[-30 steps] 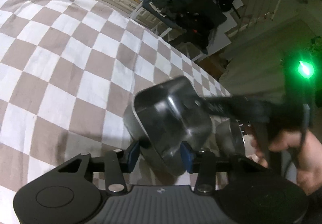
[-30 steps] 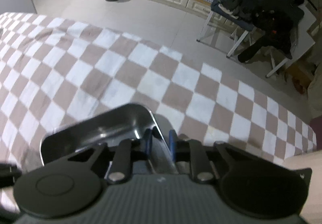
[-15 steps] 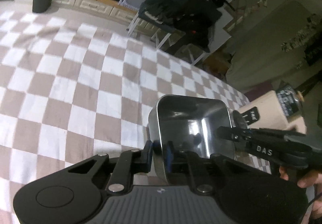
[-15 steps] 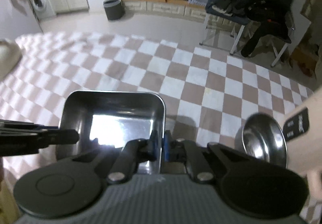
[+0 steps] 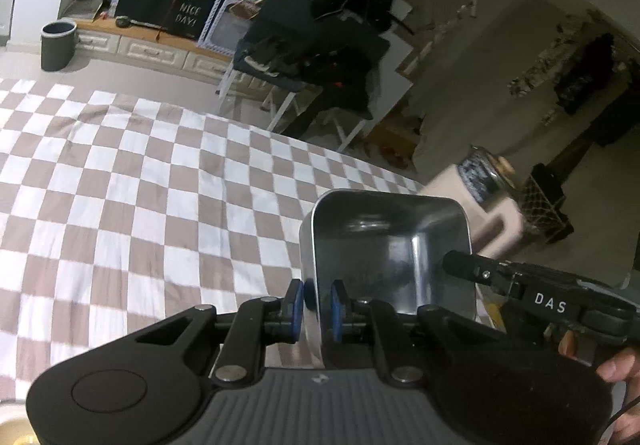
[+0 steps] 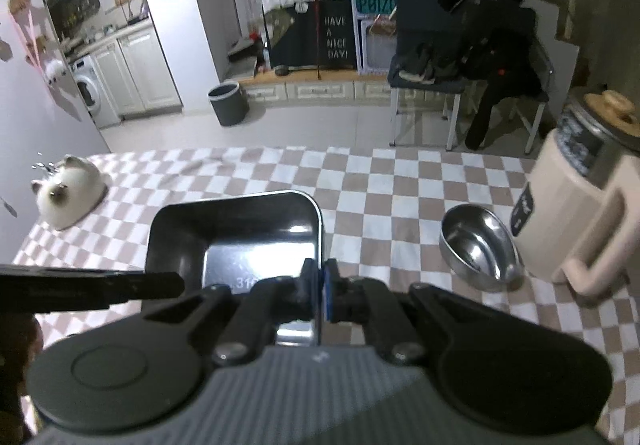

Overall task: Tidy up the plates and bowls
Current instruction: 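Carry the steel tray with both grippers beside the nested bowls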

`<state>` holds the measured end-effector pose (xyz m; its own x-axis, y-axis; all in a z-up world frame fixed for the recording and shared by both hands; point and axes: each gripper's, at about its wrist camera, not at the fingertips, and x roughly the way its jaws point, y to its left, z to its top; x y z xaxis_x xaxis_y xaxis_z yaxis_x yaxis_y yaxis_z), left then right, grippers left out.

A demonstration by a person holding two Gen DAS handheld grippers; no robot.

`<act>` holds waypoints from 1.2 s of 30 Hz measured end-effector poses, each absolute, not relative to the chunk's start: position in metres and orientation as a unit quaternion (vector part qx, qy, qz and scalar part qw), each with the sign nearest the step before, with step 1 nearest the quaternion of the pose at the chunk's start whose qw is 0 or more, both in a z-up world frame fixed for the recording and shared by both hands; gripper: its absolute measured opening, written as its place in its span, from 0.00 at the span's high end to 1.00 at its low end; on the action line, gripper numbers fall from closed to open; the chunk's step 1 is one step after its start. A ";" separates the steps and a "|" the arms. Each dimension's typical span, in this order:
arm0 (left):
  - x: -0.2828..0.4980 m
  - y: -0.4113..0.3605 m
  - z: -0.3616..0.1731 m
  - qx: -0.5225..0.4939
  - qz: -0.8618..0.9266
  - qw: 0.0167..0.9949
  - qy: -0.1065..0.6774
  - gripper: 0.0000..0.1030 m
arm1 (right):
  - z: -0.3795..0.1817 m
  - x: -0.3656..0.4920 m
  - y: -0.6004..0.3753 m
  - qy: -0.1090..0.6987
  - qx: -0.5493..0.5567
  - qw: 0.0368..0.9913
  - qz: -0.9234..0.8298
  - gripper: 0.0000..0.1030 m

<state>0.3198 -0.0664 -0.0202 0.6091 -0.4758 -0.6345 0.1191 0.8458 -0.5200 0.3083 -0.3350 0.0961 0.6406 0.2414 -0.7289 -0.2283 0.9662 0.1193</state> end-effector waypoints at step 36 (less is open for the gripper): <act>0.218 -0.134 -0.058 -0.100 -0.216 0.862 0.447 0.86 | 0.051 0.147 -0.370 0.444 0.063 0.892 0.052 0.94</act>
<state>0.2182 -0.1336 -0.0582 0.5072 -0.4613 -0.7280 0.2827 0.8870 -0.3652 0.1472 -0.3702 0.0515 0.6003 0.1478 -0.7860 -0.0361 0.9868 0.1580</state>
